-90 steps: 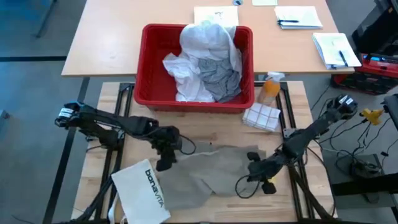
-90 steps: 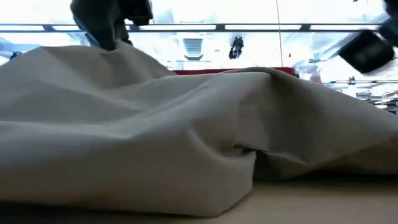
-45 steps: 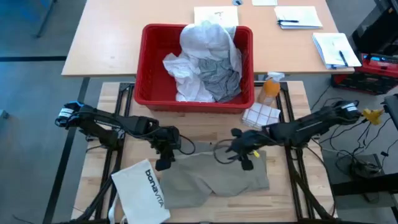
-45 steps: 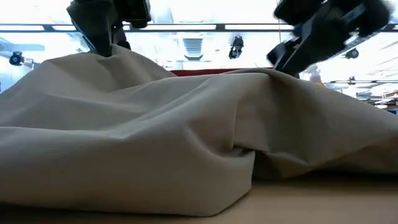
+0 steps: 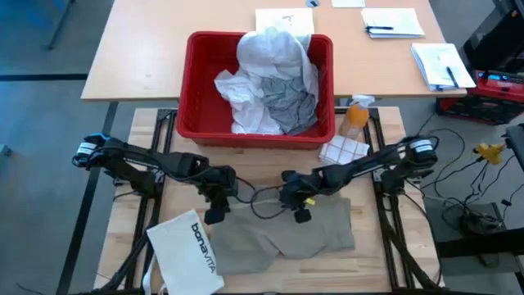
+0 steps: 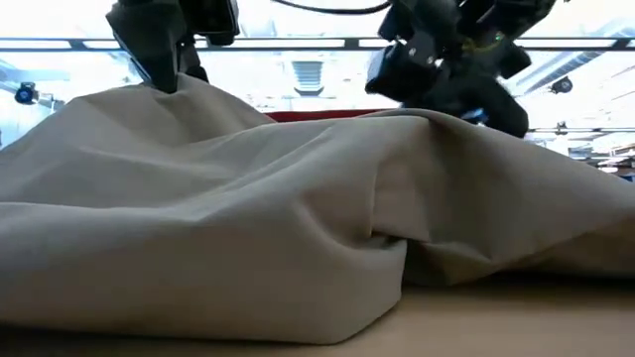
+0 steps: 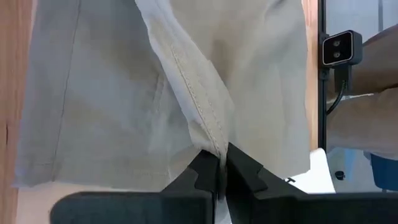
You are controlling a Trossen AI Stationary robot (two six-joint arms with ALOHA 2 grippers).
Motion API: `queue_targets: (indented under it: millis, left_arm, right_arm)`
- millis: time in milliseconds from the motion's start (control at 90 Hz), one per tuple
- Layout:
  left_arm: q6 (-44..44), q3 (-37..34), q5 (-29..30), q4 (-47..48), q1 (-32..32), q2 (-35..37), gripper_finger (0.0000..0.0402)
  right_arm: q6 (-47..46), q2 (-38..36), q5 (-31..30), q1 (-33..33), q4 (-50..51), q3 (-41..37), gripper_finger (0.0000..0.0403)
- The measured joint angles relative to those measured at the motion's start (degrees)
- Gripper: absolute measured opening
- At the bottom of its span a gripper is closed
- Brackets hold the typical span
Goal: Fold laundry
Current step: Fold the brown shorts
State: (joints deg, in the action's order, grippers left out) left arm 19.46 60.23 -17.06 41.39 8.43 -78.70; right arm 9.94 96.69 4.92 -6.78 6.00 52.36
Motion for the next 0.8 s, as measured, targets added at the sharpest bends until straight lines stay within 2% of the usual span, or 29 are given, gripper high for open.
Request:
queue_targets:
  millis: [189, 333, 489, 656, 800]
  left_arm:
    - [0.11, 0.0, -0.02, -0.02, 0.02, 0.0, 0.0]
    - [0.11, 0.0, -0.02, -0.04, 0.0, 0.0, 0.0]
    - [-0.33, -0.02, -0.03, -0.24, 0.0, 0.04, 0.0]
    - [-0.37, -0.02, -0.02, -0.26, 0.0, 0.04, 0.0]
    - [-0.43, -0.02, -0.04, -0.23, 0.0, 0.04, 0.0]
  right_arm:
    - [-0.97, 0.77, -0.41, -0.03, 0.11, 1.73, 0.0043]
    - [-0.89, -1.83, -1.04, -0.03, -0.77, 1.86, 0.0036]
    - [2.91, -0.81, -1.48, 0.12, -0.7, 1.79, 0.008]
    - [1.53, 1.03, -1.5, 1.66, -0.97, 1.75, 0.0142]
    - [2.98, 1.36, -1.37, 1.96, -0.82, 1.75, 0.0146]
